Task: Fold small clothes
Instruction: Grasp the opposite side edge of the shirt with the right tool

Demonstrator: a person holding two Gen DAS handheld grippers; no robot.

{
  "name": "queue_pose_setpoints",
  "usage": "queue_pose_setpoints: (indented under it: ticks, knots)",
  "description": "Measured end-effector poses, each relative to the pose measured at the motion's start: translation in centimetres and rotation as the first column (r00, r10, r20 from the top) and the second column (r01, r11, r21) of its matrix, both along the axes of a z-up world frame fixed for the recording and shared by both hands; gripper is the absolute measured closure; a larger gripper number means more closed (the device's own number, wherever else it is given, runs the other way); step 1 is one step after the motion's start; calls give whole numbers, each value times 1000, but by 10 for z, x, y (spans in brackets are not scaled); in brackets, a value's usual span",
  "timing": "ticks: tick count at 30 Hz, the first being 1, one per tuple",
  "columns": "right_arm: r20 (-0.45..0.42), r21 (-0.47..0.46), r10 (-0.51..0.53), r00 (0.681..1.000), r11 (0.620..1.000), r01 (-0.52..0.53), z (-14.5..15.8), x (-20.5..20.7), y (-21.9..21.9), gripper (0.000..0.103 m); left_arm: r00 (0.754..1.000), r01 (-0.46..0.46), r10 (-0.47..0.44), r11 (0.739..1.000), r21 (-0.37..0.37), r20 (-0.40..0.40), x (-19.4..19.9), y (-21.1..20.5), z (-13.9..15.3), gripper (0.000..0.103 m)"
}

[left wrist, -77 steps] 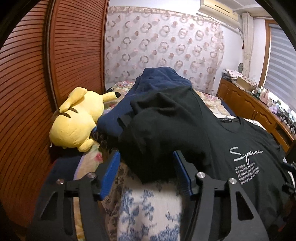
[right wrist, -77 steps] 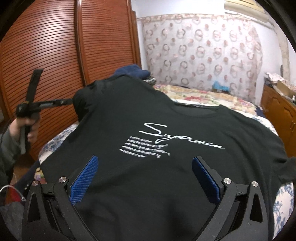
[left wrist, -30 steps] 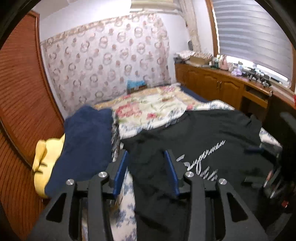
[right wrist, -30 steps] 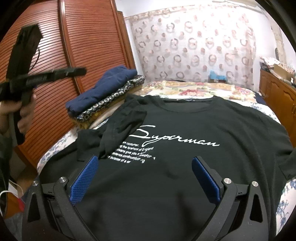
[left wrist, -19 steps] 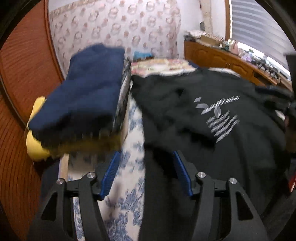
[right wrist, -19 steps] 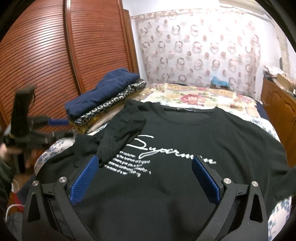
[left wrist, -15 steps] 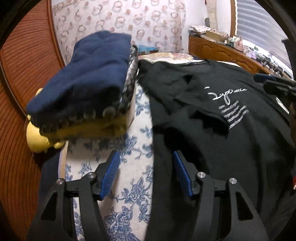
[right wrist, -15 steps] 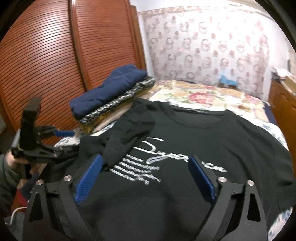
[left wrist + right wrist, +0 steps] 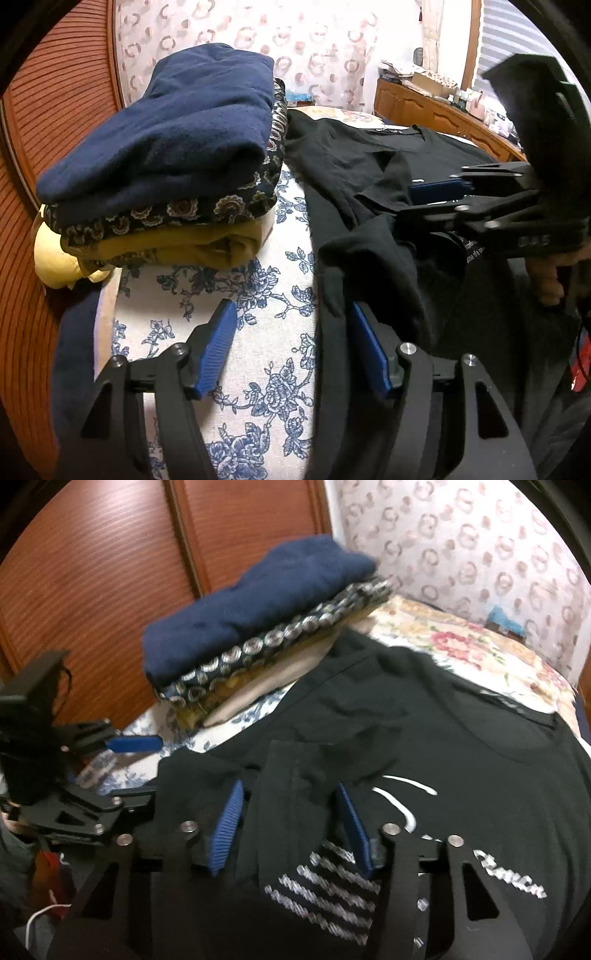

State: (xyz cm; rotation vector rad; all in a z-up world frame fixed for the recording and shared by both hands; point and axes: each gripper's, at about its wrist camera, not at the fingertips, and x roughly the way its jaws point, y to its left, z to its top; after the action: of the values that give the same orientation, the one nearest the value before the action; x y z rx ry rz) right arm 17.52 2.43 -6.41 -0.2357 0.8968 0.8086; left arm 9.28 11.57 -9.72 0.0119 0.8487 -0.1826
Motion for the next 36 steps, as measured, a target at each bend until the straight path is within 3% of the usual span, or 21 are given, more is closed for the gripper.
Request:
queue_pose_setpoints:
  ticks: [3, 7, 10, 17, 21, 25, 30, 36]
  knots:
    - [12, -37, 5, 1000, 999, -5, -7, 2, 9, 61, 1000, -1, 1, 1000, -7, -1, -2, 2, 1, 38]
    - [44, -45, -1, 999, 999, 3, -6, 1, 1, 91, 1000, 0, 0, 1000, -4, -1, 4, 1, 3, 38]
    - [89, -23, -64, 994, 998, 66, 4, -4, -20, 97, 1000, -1, 1, 1000, -5, 0, 6, 1, 3, 38]
    - [113, 20, -263, 958, 965, 262, 21, -7, -85, 96, 1000, -1, 1, 1000, -5, 0, 6, 0, 4, 38]
    - [115, 41, -303, 946, 953, 301, 28, -10, -100, 79, 1000, -1, 1, 1000, -5, 0, 6, 0, 4, 38]
    - [67, 107, -229, 971, 969, 221, 33, -28, -89, 65, 1000, -11, 11, 1000, -8, 3, 5, 1, 4, 38]
    - [24, 137, -34, 999, 990, 30, 28, -60, -47, 65, 997, -69, 68, 996, 48, 21, -2, 8, 7, 38]
    - [-6, 79, 113, 994, 991, -112, 6, -80, 5, 65, 996, -91, 91, 995, 39, 14, -3, 20, 5, 38]
